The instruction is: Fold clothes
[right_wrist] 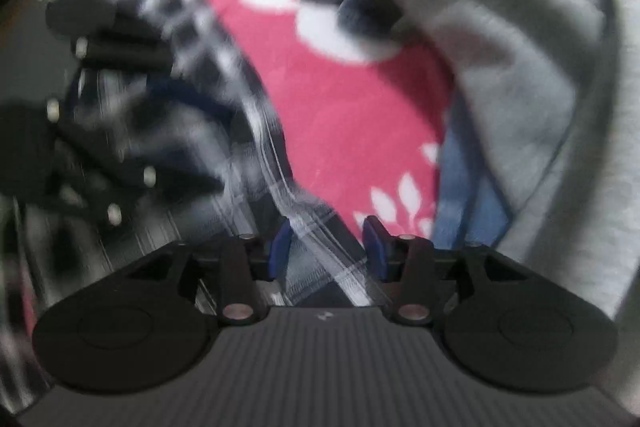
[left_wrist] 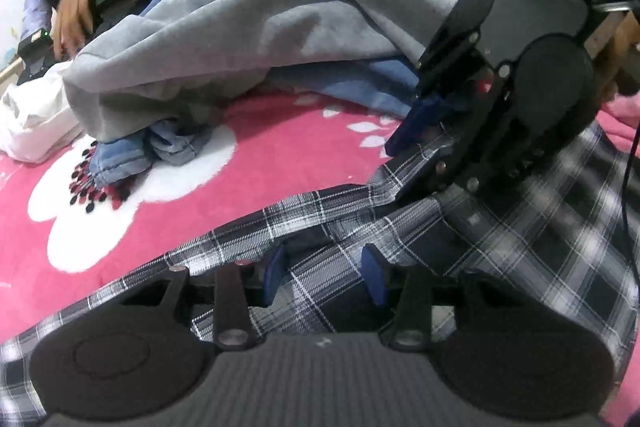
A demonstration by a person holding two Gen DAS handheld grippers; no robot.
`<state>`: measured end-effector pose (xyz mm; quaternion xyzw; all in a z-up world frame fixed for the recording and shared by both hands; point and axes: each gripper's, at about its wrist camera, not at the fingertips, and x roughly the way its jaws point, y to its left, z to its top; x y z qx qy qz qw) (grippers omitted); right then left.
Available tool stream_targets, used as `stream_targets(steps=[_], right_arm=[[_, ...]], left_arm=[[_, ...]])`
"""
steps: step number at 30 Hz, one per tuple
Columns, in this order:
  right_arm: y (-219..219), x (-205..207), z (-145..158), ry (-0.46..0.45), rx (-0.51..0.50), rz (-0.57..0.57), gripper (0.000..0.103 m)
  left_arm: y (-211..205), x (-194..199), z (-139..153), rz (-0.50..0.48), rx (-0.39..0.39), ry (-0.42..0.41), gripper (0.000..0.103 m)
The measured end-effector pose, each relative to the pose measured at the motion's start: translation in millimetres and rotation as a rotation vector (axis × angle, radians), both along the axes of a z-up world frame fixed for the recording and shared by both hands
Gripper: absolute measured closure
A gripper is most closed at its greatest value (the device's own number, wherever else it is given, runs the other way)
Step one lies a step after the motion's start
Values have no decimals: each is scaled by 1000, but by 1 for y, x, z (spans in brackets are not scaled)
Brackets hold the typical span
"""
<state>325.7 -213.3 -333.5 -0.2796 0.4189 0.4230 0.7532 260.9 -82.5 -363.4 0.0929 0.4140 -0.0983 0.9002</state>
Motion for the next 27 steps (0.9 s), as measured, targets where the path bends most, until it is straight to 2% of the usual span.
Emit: stream_targets(steps=[1,2,6,9,10,12,14,16,19,21,23,26,27], right_arm=[[1,1,-1,-13,-7,0,81],[2,1,-1,-25,-14,1,101],[5,3,-3,-75,-41,2,103],[-1,12,-14,-77,4,-98,103],[-2,11,-14,-98,21,-127,102],[-8,5,-8,-200,14,-223,102],[-28,-9,13,-197,129,-315,97],[-50,-32,32,-163,229,-365,97],[-73,-57,33,-119,168,-394,97],[-89,-49,22,-129,130,-427,97],[-104,-16,13,-170,140,-515,99],[-135,50,3,-135,345,-692,102],[-139,62,2,-122,378,-712,103]], left_arm=[[-1,0,0,-3,8,-4,58],[-2,1,0,-6,17,-5,58],[-5,5,-1,-20,45,-10,57],[-7,8,-2,-21,59,-8,56],[-7,8,-1,-18,61,-6,56],[-8,9,-1,-13,66,-3,56],[-10,9,1,-9,75,-5,56],[-13,10,5,-2,76,-11,57],[-27,12,11,-54,60,-20,58],[-43,13,13,-115,61,-35,58],[-65,14,11,-180,80,-47,58],[-94,17,8,-241,86,-50,58],[-101,19,6,-248,81,-47,58]])
